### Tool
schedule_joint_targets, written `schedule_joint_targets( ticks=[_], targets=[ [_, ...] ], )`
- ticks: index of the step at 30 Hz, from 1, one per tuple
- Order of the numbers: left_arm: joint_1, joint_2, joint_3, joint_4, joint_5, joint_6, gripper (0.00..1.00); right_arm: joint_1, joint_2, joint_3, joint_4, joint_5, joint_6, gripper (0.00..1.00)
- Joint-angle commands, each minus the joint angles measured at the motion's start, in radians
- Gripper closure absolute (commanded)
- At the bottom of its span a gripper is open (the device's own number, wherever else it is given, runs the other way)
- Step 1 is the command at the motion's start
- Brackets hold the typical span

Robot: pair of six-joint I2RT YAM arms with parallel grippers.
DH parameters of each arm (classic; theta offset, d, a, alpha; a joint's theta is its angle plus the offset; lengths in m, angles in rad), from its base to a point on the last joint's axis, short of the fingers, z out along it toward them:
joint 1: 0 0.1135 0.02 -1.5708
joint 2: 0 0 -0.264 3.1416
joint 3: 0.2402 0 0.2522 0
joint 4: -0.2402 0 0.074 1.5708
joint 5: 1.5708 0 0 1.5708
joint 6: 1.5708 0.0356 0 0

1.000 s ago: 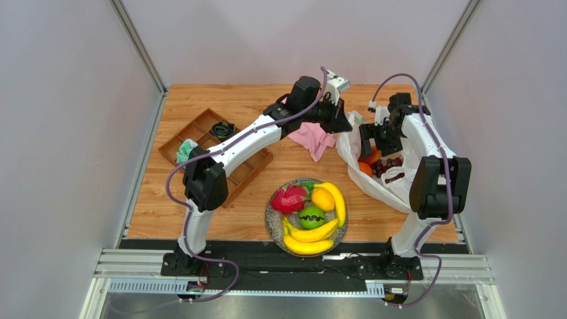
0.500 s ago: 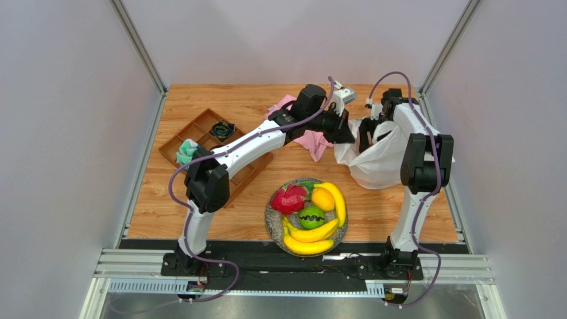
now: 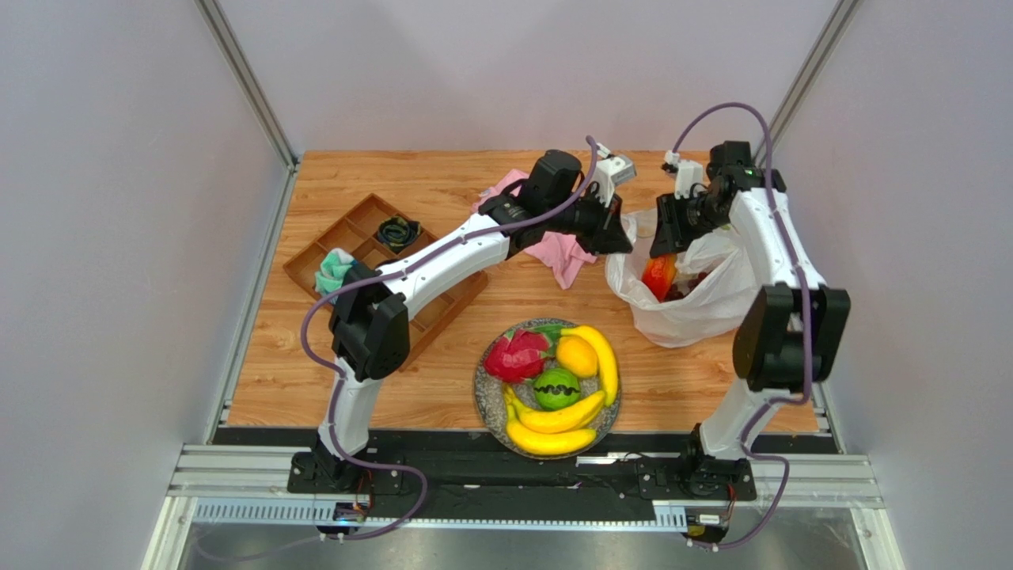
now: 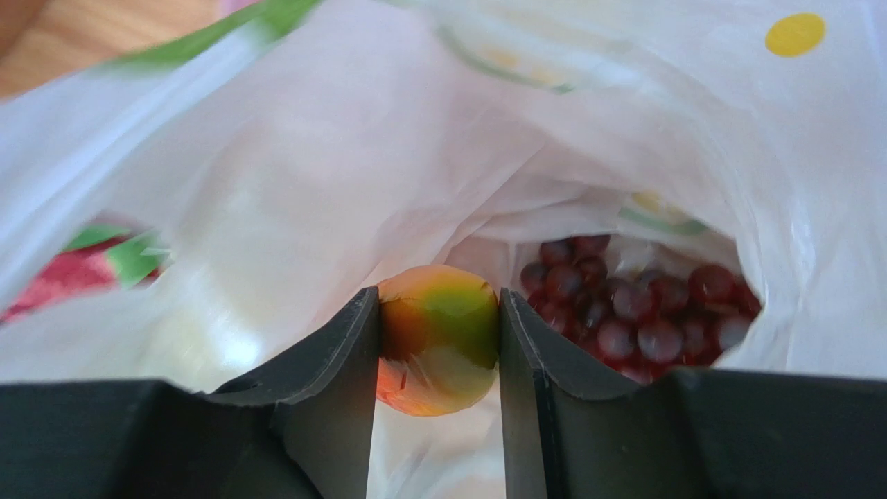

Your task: Take the fake fruits out of the plastic bag

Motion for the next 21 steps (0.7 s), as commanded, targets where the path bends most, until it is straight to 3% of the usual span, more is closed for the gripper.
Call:
schedule_joint_targets(
  ticks=[1, 7, 13, 14, 15, 16, 17, 18, 19, 21],
  targets=[
    [0.006, -0.057, 0.053, 0.005, -0.015, 0.046, 1.0, -0.004, -0.262, -0.055, -0.048, -0.1, -0.088, 0.74],
    [0.006, -0.047, 0.076, 0.006, -0.028, 0.055, 1.0, -0.004, -0.493, -0.124, -0.064, -0.163, -0.133, 0.74],
    [0.011, -0.077, 0.09, -0.034, -0.031, 0.094, 1.0, 0.001, -0.598, -0.005, -0.008, -0.2, -0.108, 0.75],
    [0.014, -0.084, 0.095, -0.053, -0.034, 0.097, 0.96, 0.003, -0.6, 0.025, -0.017, -0.214, -0.108, 0.74],
    [0.02, -0.093, 0.096, -0.064, -0.035, 0.098, 0.85, 0.015, -0.598, 0.087, -0.031, -0.226, -0.113, 0.74],
    [0.032, -0.117, 0.096, -0.07, -0.038, 0.098, 0.73, 0.024, -0.598, 0.115, -0.064, -0.234, -0.114, 0.74],
    [0.041, -0.134, 0.098, -0.087, -0.04, 0.098, 0.52, 0.033, -0.596, 0.143, -0.086, -0.244, -0.114, 0.74],
    [0.051, -0.151, 0.093, -0.1, -0.051, 0.098, 0.43, 0.053, -0.59, 0.198, -0.107, -0.258, -0.123, 0.74],
    [0.072, -0.189, 0.087, -0.115, -0.054, 0.098, 0.36, 0.058, -0.587, 0.221, -0.161, -0.264, -0.134, 0.74],
    [0.115, -0.237, 0.055, -0.129, -0.055, 0.104, 0.33, 0.168, -0.583, 0.255, -0.213, -0.244, -0.183, 0.74]
  ],
)
